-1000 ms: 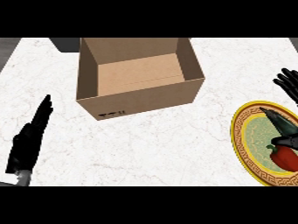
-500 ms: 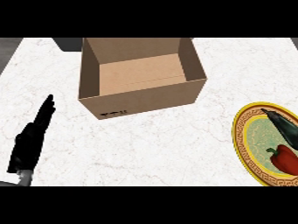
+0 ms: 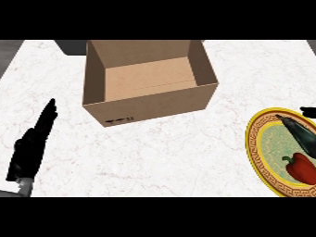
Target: Pick the bell pepper from the plate and place it in the cardboard box
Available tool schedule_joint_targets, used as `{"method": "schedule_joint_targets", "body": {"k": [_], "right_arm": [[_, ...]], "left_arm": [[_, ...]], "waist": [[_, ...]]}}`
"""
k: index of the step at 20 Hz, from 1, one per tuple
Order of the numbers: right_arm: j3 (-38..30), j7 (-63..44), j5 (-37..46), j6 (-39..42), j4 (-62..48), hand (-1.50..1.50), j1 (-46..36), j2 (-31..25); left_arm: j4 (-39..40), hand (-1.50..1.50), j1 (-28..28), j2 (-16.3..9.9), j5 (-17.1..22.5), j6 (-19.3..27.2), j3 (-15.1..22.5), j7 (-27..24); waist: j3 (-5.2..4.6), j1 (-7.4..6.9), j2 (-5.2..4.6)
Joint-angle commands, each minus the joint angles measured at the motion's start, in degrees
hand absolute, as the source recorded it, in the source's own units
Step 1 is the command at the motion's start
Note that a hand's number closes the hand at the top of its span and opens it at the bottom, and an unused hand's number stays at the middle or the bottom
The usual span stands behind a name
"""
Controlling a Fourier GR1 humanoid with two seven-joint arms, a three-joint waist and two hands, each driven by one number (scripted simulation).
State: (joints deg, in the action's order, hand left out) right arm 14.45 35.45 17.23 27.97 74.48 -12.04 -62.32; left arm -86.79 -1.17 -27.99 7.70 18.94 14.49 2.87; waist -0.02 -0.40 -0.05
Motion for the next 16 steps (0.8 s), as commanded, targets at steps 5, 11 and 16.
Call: {"method": "schedule_joint_targets", "body": {"k": [5,11,16], "right_arm": [[-2.2,-2.7,5.4,3.4,5.3,-1.50,4.3,0.8],[-2.7,-2.8,13.3,-1.4,1.7,-1.50,5.9,6.4],[-4.2,-1.3,17.9,-1.4,1.8,-1.50,8.9,7.8]], "left_arm": [[1.8,0.00,1.8,4.8,-4.5,0.7,-0.5,-1.7],[-3.9,0.00,3.0,1.3,-3.2,-4.0,-5.3,2.2],[-0.2,0.00,0.5,3.6,-4.4,-5.7,-7.8,0.4]], "waist": [[-0.01,0.61,0.14],[0.03,0.28,0.11],[0.02,0.45,0.08]]}}
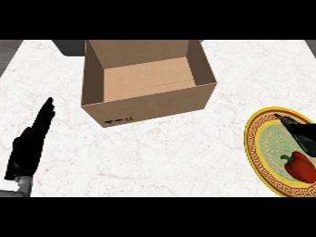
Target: Pick the bell pepper from the plate and place it in the cardboard box
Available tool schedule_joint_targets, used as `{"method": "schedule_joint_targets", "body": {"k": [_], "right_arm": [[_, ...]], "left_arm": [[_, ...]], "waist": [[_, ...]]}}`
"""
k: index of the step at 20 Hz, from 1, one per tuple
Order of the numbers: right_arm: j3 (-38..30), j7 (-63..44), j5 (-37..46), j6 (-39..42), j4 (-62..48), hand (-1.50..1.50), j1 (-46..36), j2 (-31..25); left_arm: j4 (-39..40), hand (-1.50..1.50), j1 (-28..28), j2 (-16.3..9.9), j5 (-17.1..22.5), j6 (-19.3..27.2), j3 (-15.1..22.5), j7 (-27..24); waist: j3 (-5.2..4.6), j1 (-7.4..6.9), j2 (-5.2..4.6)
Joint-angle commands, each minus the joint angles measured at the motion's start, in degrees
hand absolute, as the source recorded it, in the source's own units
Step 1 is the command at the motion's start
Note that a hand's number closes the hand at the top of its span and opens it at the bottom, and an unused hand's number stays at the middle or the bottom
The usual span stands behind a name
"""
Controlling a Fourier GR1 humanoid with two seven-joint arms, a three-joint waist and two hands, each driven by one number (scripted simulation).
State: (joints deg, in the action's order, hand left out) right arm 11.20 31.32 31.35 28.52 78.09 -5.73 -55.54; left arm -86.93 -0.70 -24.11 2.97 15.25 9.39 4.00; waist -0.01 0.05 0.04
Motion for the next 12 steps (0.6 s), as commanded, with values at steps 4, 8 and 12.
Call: {"method": "schedule_joint_targets", "body": {"k": [4,8,12], "right_arm": [[-1.9,-1.0,5.4,1.4,-1.0,-1.50,-1.6,5.8],[-2.5,3.0,10.4,-1.2,-4.0,-1.50,0.2,7.7],[-5.8,1.2,9.8,2.6,0.3,-1.50,1.2,8.1]], "left_arm": [[-1.5,0.00,-1.4,1.7,-2.3,-3.1,-1.3,3.2],[0.6,0.00,0.6,4.3,-4.9,-2.6,-2.3,0.2],[2.5,0.00,0.3,4.6,-4.8,-5.0,-4.9,-2.0]], "waist": [[0.01,-0.16,-0.03],[0.01,-0.08,-0.03],[-0.01,0.06,0.00]]}}
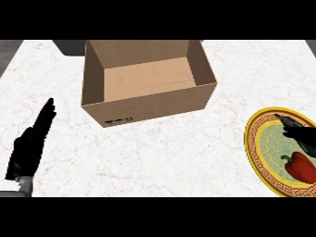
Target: Pick the bell pepper from the plate and place it in the cardboard box
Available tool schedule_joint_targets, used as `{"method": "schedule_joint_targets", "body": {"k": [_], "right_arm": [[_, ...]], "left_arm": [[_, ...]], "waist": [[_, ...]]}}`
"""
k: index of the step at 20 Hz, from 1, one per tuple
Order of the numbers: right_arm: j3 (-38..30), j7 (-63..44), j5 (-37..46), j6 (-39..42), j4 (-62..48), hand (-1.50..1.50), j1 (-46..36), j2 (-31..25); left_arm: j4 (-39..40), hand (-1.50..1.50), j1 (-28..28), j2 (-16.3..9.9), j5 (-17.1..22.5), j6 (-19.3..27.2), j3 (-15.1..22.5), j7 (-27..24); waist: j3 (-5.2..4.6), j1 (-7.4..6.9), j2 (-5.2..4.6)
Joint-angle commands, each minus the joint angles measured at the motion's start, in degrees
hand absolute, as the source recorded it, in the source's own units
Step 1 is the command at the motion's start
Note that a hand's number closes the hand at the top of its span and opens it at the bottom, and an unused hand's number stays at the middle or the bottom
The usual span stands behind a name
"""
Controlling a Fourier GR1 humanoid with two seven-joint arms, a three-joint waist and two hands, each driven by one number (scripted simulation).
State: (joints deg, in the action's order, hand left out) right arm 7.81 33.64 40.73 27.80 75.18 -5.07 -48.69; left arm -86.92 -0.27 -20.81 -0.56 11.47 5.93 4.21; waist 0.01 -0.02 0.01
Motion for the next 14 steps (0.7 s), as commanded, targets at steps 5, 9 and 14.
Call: {"method": "schedule_joint_targets", "body": {"k": [5,9,14], "right_arm": [[-2.8,-0.4,4.1,2.0,3.4,-1.50,2.5,4.0],[-3.9,2.4,6.5,-0.5,0.6,-1.50,3.1,6.5],[-5.5,1.8,8.4,2.3,-1.6,-1.50,-0.2,7.0]], "left_arm": [[-1.1,0.00,1.7,3.2,-3.3,-1.6,-1.4,0.4],[-2.5,0.00,2.2,3.5,-4.2,-2.9,-3.1,0.2],[-5.5,0.00,3.2,3.8,-3.6,-5.3,-4.7,3.1]], "waist": [[-0.03,0.12,0.06],[-0.01,0.02,0.03],[-0.01,-0.18,0.02]]}}
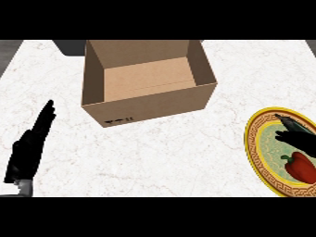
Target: Pick the bell pepper from the plate and place it in the cardboard box
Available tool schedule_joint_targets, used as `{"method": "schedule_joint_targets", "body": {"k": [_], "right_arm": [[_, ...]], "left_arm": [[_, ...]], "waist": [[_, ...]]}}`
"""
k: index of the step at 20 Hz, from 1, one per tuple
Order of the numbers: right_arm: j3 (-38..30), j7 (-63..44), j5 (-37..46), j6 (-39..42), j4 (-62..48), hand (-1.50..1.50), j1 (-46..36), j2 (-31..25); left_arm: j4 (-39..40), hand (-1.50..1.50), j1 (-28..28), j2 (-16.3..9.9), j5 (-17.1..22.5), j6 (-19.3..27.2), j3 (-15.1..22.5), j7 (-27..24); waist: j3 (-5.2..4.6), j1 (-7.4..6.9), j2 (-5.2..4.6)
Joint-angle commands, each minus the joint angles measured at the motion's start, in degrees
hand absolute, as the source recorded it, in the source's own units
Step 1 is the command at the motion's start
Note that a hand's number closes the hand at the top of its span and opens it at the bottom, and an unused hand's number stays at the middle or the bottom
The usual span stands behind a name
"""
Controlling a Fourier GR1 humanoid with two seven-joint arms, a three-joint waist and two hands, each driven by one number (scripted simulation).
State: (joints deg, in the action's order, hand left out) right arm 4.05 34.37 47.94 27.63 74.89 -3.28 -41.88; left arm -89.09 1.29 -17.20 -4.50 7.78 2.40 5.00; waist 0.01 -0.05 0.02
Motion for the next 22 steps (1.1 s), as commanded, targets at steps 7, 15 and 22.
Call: {"method": "schedule_joint_targets", "body": {"k": [7,15,22], "right_arm": [[1.5,5.2,8.3,-3.6,-11.6,-1.50,-5.9,2.6],[-1.5,5.1,7.6,-12.4,-5.1,1.50,1.3,6.4],[-6.0,8.9,7.2,-13.3,-4.5,1.50,-2.0,5.1]], "left_arm": [[2.1,0.00,-0.8,1.4,-0.6,-2.9,-3.2,-1.6],[1.8,0.00,-1.6,4.5,-4.2,-1.1,-1.8,-0.6],[7.4,0.00,-2.1,4.6,-4.1,-2.1,-4.7,-5.8]], "waist": [[0.01,-0.38,-0.10],[0.00,0.28,0.02],[-0.02,0.11,-0.04]]}}
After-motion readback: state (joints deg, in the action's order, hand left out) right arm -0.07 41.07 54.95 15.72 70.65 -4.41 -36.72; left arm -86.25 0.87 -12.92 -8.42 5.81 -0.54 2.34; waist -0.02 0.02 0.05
